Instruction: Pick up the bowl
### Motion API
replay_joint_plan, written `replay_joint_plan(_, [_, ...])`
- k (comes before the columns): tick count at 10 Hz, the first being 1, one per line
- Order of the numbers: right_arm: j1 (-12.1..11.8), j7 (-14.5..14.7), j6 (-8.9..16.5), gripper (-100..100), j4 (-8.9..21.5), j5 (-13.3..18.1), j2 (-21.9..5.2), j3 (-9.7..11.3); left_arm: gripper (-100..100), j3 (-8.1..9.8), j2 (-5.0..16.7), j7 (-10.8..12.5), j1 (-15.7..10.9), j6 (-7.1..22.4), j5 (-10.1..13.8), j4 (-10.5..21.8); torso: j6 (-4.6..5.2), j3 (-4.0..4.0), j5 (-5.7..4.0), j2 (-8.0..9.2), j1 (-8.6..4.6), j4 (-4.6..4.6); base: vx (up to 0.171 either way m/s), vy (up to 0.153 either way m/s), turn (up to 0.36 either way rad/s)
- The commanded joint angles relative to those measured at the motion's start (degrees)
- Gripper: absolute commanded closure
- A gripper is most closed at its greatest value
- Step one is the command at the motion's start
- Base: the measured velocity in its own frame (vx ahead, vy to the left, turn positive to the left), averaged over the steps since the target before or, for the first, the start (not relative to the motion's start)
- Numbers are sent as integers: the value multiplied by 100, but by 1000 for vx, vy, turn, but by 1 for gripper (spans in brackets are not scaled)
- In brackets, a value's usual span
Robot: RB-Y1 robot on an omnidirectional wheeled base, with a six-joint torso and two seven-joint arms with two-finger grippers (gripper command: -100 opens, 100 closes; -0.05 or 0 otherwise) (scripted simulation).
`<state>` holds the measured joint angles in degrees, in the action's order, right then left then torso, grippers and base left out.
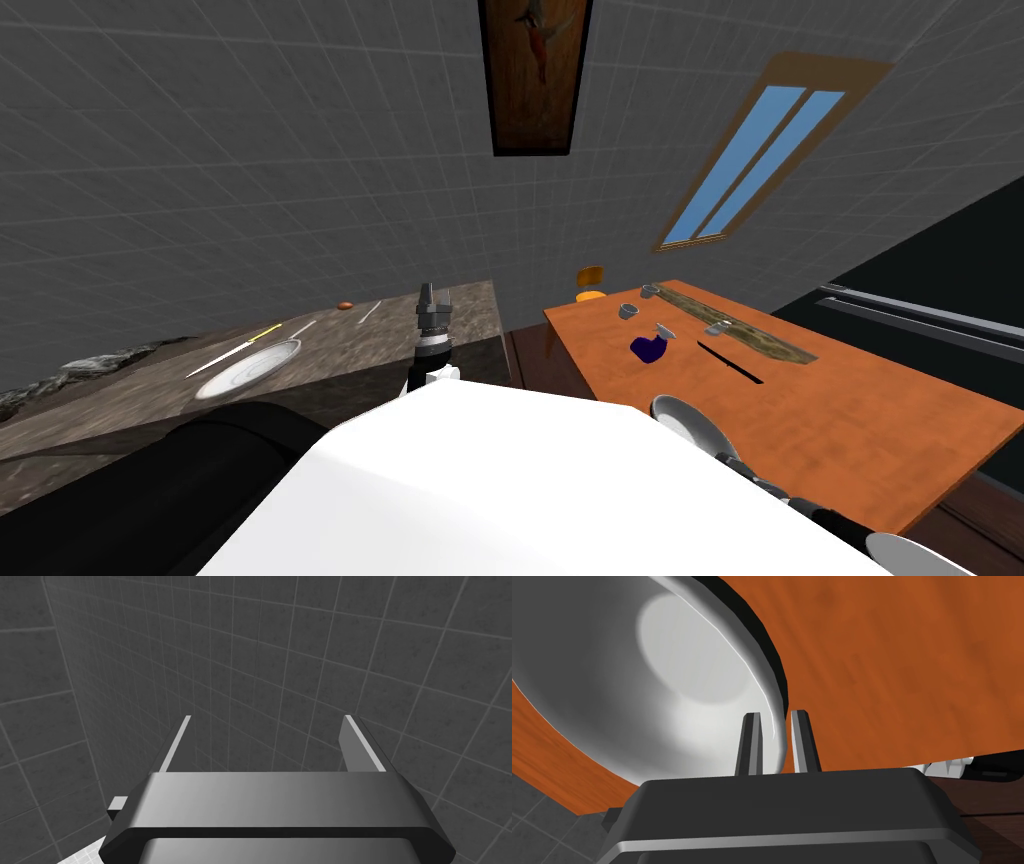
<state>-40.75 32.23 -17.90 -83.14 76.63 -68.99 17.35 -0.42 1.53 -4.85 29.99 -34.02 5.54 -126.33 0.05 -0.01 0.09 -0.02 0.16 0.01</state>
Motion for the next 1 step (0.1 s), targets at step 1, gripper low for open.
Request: replay_joint_plan(1, [0,0,0,0,0,0,0,0,0,0,0,0,0,0,0,0,0,0,0,0,0,0,0,0,0])
